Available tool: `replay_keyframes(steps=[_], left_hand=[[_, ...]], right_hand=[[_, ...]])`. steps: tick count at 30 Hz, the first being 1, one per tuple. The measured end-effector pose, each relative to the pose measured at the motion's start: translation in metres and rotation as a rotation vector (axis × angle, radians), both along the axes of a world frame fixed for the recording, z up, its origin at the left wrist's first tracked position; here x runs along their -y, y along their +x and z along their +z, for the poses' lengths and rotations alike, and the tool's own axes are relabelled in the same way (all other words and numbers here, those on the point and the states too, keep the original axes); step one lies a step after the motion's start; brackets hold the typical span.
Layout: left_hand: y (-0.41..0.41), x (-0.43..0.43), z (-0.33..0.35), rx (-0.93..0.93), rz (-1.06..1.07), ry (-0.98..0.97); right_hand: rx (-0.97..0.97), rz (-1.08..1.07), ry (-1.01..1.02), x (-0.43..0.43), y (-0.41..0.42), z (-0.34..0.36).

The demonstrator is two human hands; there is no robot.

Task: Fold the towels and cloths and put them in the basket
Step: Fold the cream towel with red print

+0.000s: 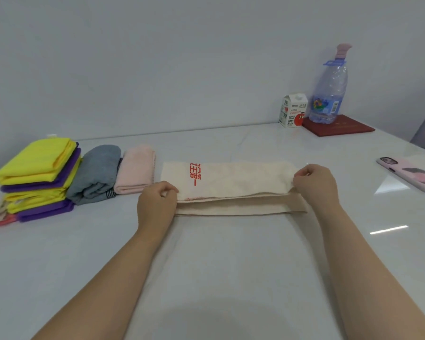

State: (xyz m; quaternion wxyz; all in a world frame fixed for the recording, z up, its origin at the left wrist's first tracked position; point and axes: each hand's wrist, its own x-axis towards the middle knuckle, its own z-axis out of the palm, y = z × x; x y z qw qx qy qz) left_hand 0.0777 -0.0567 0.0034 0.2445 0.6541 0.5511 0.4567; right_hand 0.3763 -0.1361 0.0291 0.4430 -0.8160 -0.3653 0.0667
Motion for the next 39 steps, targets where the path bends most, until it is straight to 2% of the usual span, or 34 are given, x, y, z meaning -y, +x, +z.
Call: replay_keyframes(steps=[3,5,7,9,10,12,13,15,17,19,21,23,25,27,29,32,39], left_hand=[[0.004,-0.003,-0.006,-0.267,-0.007,0.005],[0.005,-0.004,-0.007,-0.401,0.014,0.011],[0.004,-0.001,-0.005,-0.479,0.041,0.041],[0.002,-0.002,-0.004,-0.585,0.100,0.152],[0.003,-0.002,-0.004,-0.639,0.107,0.236],[0.006,-0.003,-0.003,-0.746,0.027,0.333],[0.007,-0.003,-0.004,-0.842,-0.052,0.325],[0.007,-0.003,-0.006,-1.009,-0.178,0.194],[0.003,-0.004,-0.003,-1.029,-0.233,-0.016],[0.002,0.002,0.011,-1.016,-0.189,0.031],[0.008,0.005,0.025,-1.002,-0.099,0.123],[0.021,-0.002,0.028,-0.987,-0.092,0.226],[0.041,-0.011,0.024,-0.947,-0.239,0.231],[0.060,-0.019,0.018,-0.974,-0.402,0.154],[0.070,-0.025,0.005,-1.054,-0.469,0.046],[0.063,-0.034,-0.009,-1.082,-0.438,-0.082],[0.049,-0.037,-0.007,-1.075,-0.361,-0.128]], right_hand=[[0.214,0.066,-0.456,-0.001,-0.004,-0.005],[0.215,0.114,-0.592,-0.002,-0.004,-0.006],[0.229,0.101,-0.631,0.000,-0.002,-0.004],[0.295,0.077,-0.664,0.001,-0.003,-0.002],[0.370,0.045,-0.642,0.002,-0.006,-0.001],[0.514,0.027,-0.474,0.002,-0.014,-0.001],[0.551,0.088,-0.415,0.001,-0.017,-0.002],[0.551,0.304,-0.573,-0.001,-0.024,-0.010],[0.473,0.398,-0.842,0.000,-0.023,-0.014],[0.507,0.356,-0.930,0.005,-0.022,-0.007],[0.653,0.264,-0.916,0.006,-0.029,0.005],[0.749,0.239,-0.775,-0.007,-0.044,0.014],[0.726,0.321,-0.563,-0.029,-0.062,0.012],[0.659,0.427,-0.488,-0.047,-0.077,-0.001],[0.599,0.491,-0.541,-0.057,-0.078,-0.022],[0.541,0.495,-0.609,-0.059,-0.063,-0.038],[0.479,0.292,-0.683,-0.045,-0.020,-0.037]])
